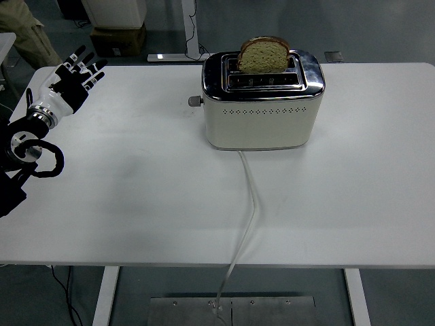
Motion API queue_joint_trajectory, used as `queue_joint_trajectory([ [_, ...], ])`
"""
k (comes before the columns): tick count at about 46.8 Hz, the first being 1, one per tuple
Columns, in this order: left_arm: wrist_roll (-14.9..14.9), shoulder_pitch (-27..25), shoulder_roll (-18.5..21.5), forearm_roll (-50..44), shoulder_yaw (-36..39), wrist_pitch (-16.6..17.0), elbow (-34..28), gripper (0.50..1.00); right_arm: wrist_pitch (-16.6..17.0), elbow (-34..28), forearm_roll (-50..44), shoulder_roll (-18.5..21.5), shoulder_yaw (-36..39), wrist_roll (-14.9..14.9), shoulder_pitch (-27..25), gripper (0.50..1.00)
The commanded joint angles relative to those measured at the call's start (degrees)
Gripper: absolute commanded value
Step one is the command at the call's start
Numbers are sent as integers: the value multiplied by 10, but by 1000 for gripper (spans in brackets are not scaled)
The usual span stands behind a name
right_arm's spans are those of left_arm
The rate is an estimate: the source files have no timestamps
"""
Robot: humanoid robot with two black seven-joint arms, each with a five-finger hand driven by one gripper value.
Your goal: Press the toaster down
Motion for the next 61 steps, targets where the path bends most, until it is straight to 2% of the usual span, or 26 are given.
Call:
queue_joint_trajectory([
  [1, -1, -3, -3, 0, 0, 0, 0, 1000, 0, 0, 0, 0, 0, 0, 0, 1000],
  [9, -1, -14, -11, 0, -1, 0, 0, 1000, 0, 0, 0, 0, 0, 0, 0, 1000],
  [61, -1, -6, -6, 3, -1, -1, 0, 1000, 0, 0, 0, 0, 0, 0, 2, 1000],
])
